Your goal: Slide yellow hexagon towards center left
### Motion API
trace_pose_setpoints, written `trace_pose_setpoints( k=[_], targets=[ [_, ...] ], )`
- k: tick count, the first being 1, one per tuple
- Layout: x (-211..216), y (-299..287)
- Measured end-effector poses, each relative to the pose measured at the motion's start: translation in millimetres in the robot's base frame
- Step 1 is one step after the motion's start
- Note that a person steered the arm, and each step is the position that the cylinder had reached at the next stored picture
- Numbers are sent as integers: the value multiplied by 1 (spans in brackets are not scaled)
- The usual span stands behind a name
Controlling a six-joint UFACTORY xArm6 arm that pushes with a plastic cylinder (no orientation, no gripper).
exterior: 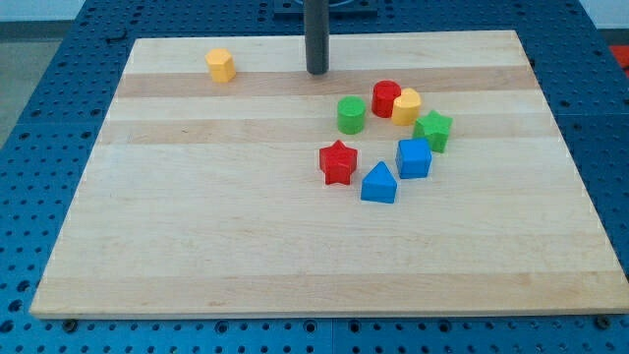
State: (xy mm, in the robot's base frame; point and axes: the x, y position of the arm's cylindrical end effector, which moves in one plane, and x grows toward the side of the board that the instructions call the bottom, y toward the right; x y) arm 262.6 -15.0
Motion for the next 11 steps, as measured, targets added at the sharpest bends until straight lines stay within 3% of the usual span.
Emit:
trace_pose_setpoints(
  k=[1, 3, 5, 7, 11],
  targets=[
    [-6, -4],
    [-63, -68],
    [-70, -122],
    [-57, -139],
    [33, -142]
  ],
)
